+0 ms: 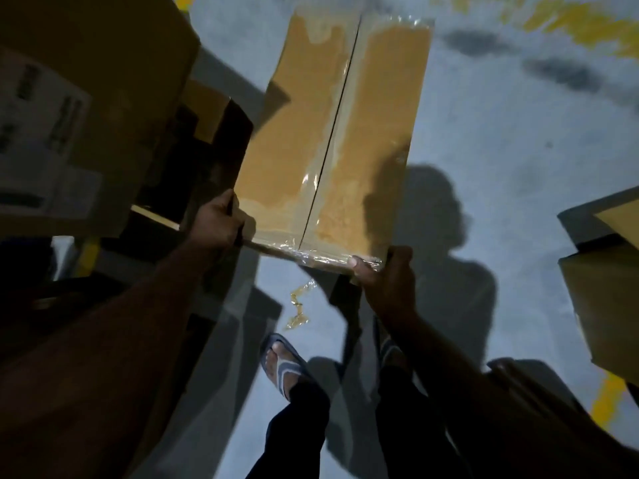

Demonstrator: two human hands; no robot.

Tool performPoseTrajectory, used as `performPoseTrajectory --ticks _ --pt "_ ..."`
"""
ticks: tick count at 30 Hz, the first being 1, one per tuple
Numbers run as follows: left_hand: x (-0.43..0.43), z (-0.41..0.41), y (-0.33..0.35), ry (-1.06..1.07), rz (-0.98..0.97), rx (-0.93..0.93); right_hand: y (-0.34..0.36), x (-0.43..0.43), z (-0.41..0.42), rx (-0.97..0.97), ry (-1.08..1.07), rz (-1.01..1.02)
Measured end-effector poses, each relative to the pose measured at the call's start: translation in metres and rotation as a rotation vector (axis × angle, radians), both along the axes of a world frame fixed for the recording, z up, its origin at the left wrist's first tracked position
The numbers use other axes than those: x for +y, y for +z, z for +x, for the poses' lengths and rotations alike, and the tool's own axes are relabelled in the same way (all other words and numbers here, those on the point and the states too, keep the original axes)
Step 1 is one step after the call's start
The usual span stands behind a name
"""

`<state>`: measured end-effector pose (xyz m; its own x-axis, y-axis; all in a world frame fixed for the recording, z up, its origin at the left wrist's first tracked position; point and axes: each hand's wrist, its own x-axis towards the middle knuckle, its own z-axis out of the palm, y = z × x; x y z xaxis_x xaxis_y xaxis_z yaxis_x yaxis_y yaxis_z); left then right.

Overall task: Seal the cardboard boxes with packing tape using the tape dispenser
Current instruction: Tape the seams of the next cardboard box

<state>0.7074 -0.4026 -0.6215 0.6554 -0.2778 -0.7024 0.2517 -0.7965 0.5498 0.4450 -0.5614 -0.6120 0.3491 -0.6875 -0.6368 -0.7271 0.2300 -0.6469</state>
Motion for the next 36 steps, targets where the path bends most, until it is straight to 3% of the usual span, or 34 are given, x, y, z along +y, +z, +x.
performPoseTrajectory --ticks 9,14,19,25,32,36 --pt "0.001 -0.011 -0.066 0.016 0.033 -0.135 -0.079 0.026 0.022 0.185 0.093 -0.033" --pt "0.004 -0.028 -0.051 0.001 0.057 -0.216 -0.060 0.024 0.017 0.190 0.179 -0.078" --pt "-0.011 -0.087 0.039 0.081 -0.009 -0.099 0.022 0.013 0.026 0.150 0.466 -0.109" --pt "0.013 -0.162 0.186 0.248 -0.041 0.018 0.174 0.025 0.035 0.095 0.710 -0.133" --pt "0.060 -0.219 0.357 0.361 -0.058 -0.126 0.352 0.082 0.026 -0.111 1.001 -0.149" --pt "0.106 -0.239 0.437 0.492 -0.029 -0.242 0.438 0.123 0.025 -0.240 1.345 -0.220"
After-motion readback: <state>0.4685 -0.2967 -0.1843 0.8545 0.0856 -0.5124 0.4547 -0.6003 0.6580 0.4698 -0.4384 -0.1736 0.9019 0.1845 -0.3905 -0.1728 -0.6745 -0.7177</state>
